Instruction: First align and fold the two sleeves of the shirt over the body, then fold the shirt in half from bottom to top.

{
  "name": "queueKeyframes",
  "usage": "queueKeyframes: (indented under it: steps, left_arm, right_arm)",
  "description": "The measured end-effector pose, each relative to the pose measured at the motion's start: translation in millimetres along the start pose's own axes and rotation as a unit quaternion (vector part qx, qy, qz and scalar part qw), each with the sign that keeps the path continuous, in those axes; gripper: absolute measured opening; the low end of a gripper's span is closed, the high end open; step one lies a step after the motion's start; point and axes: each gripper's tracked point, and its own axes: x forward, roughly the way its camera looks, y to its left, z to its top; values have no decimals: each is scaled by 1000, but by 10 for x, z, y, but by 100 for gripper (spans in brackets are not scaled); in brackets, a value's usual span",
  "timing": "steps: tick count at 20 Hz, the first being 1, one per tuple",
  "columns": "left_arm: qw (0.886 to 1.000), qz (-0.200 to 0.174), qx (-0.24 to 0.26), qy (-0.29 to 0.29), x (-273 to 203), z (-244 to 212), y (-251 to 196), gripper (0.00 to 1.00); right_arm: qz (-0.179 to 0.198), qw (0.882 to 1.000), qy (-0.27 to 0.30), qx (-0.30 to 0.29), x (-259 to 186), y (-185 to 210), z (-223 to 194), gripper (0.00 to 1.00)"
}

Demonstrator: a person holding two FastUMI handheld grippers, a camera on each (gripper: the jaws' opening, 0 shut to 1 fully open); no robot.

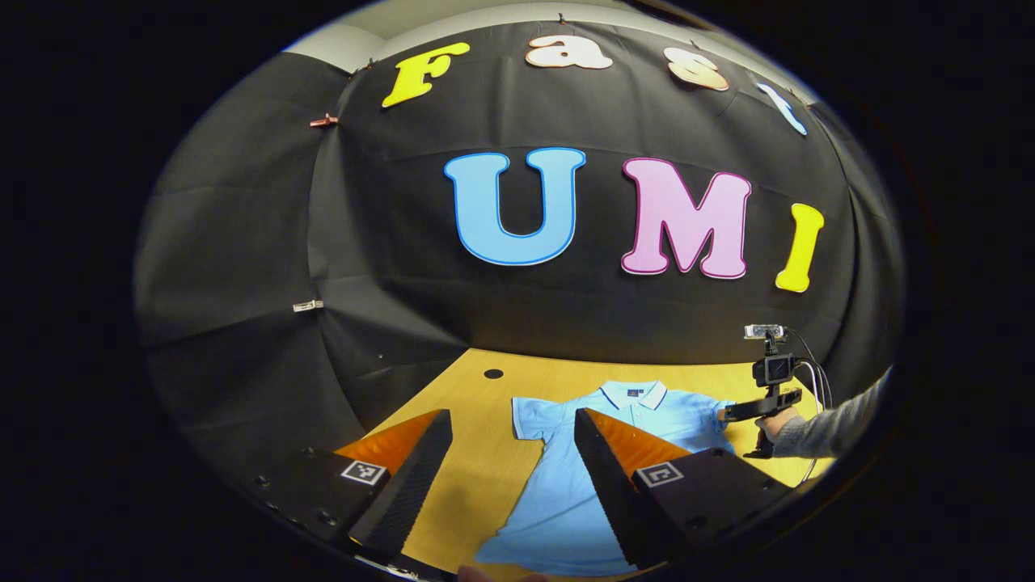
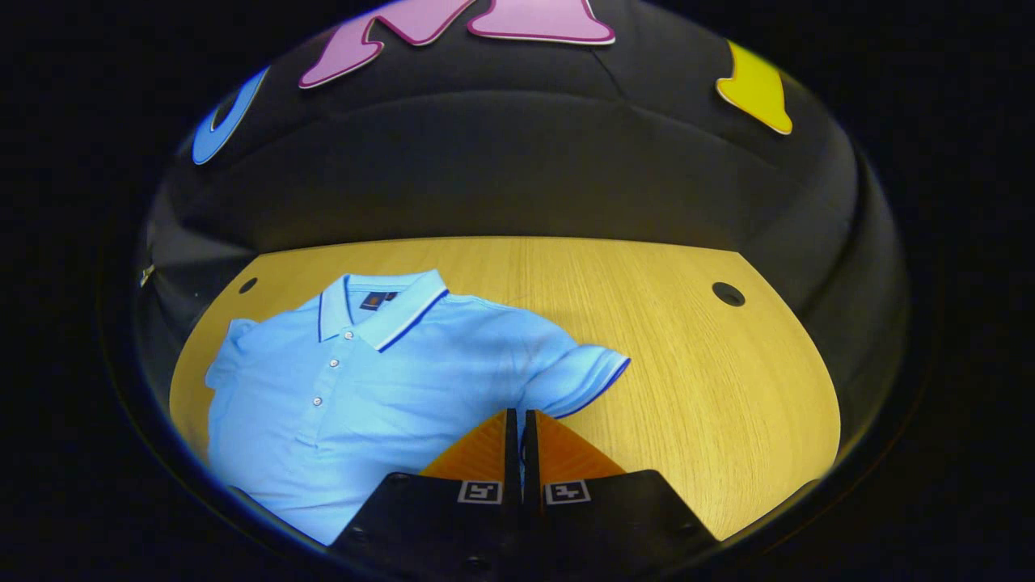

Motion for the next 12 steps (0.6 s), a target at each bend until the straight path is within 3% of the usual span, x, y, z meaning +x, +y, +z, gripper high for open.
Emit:
queueKeyframes:
  steps: [2,5,8,10,12]
  left_arm:
    - [1000,2,-1,0,-6,1,33,96]
    - [1000,6,-7,0,-19,-10,94,96]
    - [1000,7,-13,5,-15,-46,108,96]
    - [1000,6,-13,4,-14,-47,97,96]
    - [1000,4,-10,4,2,-41,79,96]
  right_arm:
    - [19,1000,0,-11,12,162,48,5]
    - [-1,1000,11,2,-6,103,1,5]
    - [28,999,34,1,38,229,-167,5]
    - [-13,1000,20,-10,-3,65,-117,5]
    - [-85,996,19,4,-50,-337,-148,5]
